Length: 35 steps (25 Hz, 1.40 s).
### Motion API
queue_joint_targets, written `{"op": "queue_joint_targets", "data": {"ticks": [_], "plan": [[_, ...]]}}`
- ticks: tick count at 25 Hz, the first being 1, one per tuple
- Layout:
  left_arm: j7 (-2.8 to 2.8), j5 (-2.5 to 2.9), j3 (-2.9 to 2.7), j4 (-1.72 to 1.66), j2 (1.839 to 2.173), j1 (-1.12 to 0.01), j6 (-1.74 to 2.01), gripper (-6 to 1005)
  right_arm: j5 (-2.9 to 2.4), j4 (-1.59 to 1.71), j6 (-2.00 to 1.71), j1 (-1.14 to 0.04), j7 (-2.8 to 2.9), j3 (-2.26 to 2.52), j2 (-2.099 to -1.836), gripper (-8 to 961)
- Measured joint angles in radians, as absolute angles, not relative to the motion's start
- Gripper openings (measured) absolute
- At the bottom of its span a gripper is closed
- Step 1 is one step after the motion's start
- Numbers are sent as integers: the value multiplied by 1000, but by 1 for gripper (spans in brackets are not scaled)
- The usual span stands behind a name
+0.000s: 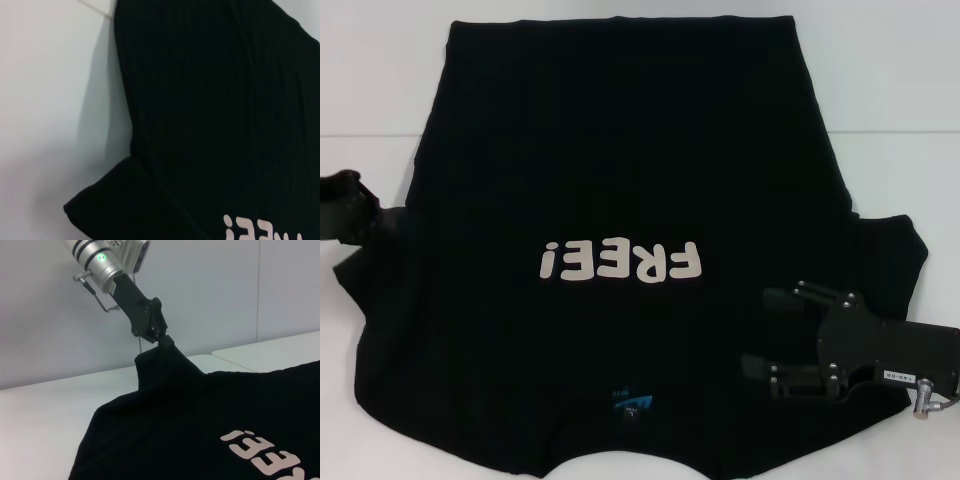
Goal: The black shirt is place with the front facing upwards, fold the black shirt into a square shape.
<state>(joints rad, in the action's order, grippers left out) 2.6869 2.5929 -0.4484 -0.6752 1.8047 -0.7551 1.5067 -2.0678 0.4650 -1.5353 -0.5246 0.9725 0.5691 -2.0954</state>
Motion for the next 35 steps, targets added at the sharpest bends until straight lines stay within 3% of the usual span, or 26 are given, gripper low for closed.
{"op": "queue_joint_targets", "data": {"ticks": [7, 13, 24, 31, 35], "plan": [[2689, 2557, -445, -660, 1833, -743, 1493, 15, -2068, 463, -1537, -525, 972, 569, -2095, 942], [2689, 2480, -368, -563, 1831, -734, 1489, 15, -2068, 455, -1540, -525, 972, 569, -2095, 941], [2627, 2299, -283, -445, 1838, -671, 1461, 312, -2068, 453, -1556, -525, 963, 569, -2095, 941], [2597, 2267, -287, -469, 1841, -591, 1443, 430, -2068, 452, -1557, -526, 962, 569, -2095, 941], [2599, 2279, -290, -467, 1858, -560, 1392, 497, -2068, 452, -1557, -526, 962, 569, -2095, 941]]}}
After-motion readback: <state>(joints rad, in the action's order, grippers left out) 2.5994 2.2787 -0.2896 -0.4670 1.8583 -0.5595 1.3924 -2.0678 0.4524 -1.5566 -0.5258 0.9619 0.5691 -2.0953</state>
